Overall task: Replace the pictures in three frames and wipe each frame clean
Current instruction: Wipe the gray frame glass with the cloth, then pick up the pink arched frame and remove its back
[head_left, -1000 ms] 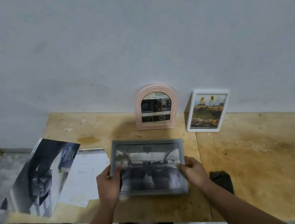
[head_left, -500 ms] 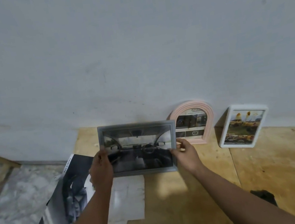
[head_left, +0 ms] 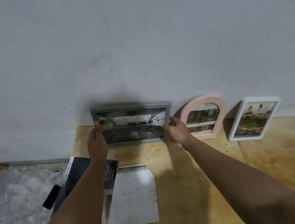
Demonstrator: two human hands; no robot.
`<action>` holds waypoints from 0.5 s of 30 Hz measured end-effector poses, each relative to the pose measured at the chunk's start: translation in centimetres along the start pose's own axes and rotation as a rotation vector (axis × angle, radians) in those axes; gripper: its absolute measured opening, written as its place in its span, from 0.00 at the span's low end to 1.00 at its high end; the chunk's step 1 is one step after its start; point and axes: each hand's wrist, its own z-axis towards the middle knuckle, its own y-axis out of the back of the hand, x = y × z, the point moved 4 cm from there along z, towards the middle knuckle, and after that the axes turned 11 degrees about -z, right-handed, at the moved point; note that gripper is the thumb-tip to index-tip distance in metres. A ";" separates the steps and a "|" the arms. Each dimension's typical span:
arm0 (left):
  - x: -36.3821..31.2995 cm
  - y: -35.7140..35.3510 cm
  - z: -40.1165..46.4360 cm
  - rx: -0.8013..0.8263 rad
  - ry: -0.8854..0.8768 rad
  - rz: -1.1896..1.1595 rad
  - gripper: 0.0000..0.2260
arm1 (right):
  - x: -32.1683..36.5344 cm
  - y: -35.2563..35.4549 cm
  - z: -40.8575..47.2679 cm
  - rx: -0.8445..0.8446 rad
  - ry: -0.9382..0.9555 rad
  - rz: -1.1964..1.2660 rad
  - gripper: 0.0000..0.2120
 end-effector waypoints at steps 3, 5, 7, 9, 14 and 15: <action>0.0 -0.1 0.4 0.084 0.026 -0.010 0.26 | 0.5 -0.4 0.2 0.027 0.002 0.039 0.22; 0.1 -0.2 0.5 0.098 0.017 -0.004 0.26 | 0.0 -0.6 0.6 0.039 -0.001 0.036 0.25; 0.8 -0.3 0.5 0.094 0.009 0.018 0.26 | -0.6 -0.6 0.4 0.048 -0.021 0.012 0.33; 1.6 -0.5 0.1 0.040 -0.034 0.054 0.29 | -1.6 -0.6 0.1 0.043 -0.034 -0.005 0.38; 4.1 -3.0 -4.4 -0.084 -0.140 0.190 0.24 | -5.4 0.4 -1.6 0.062 -0.016 -0.021 0.20; 4.2 -4.0 -5.9 -0.027 -0.167 0.195 0.23 | -6.7 0.9 -1.9 0.063 -0.017 -0.064 0.19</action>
